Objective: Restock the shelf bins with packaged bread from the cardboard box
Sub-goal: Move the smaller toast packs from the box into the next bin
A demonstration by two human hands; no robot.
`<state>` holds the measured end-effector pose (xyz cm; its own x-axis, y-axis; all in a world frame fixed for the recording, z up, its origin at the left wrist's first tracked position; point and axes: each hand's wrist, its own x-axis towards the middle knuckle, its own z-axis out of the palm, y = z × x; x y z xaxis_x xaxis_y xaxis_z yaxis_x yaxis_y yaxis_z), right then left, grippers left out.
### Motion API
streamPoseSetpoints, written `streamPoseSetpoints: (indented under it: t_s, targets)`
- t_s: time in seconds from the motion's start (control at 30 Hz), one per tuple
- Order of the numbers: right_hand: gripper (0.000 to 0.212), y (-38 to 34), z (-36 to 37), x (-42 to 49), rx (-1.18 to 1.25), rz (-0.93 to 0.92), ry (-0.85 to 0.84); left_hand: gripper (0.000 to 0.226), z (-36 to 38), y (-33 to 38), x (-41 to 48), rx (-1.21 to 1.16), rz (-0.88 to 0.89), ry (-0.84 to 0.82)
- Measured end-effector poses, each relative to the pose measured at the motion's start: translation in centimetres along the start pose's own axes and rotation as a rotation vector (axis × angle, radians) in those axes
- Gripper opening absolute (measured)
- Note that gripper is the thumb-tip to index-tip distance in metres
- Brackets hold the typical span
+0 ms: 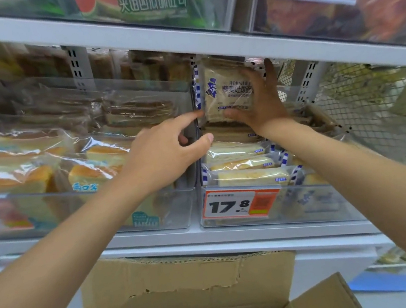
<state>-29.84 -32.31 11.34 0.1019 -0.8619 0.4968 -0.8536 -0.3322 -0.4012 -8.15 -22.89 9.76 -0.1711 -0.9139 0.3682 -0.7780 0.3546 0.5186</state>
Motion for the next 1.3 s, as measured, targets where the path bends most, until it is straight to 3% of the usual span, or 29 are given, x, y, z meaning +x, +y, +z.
streamPoseSetpoints:
  t_s: [0.17, 0.27, 0.4, 0.7, 0.83, 0.9, 0.97, 1.03, 1.17, 1.3]
  targets:
    - [0.092, 0.3, -0.1, 0.2, -0.467, -0.157, 0.066, 0.057, 0.1, -0.1, 0.1, 0.0, 0.005, 0.003]
    - [0.091, 0.7, -0.7, 0.6, -0.399, -0.24, -0.052, 0.057, 0.1, -0.2, 0.1, 0.0, 0.004, 0.006]
    - [0.084, 0.5, 0.0, 1.0, -0.393, -0.251, -0.013, 0.058, 0.2, -0.4, 0.2, -0.011, 0.007, 0.01]
    - [0.081, -0.2, -1.2, -0.1, -0.515, -0.26, -0.153, 0.061, 0.0, 0.0, 0.0, 0.017, 0.036, -0.001]
    - [0.069, -1.4, -1.8, -2.5, -0.363, -0.31, -0.126, 0.065, -0.4, 0.4, -0.5, 0.022, 0.087, 0.06]
    - [0.057, -2.2, -2.3, -4.4, -0.266, -0.281, -0.093, 0.062, -0.9, 1.1, -1.0, 0.137, 0.127, 0.14]
    - [0.043, -2.8, -2.8, -6.4, -0.244, -0.29, -0.029, 0.047, -1.4, 2.1, -1.9, 0.199, 0.152, 0.22]
    - [0.029, -3.5, -3.5, -8.5, -0.199, -0.318, 0.031, 0.024, -1.8, 3.1, -3.7, 0.102, 0.129, 0.258]
    - [0.009, -4.7, -4.0, -14.1, -0.046, -0.311, 0.042, 0.015, -0.6, 3.4, -9.0, -0.092, 0.015, 0.093]
    - [0.009, -4.9, -1.7, -21.0, 0.064, -0.209, -0.164, 0.016, 2.7, 0.1, -15.3, -0.181, -0.241, -0.145]
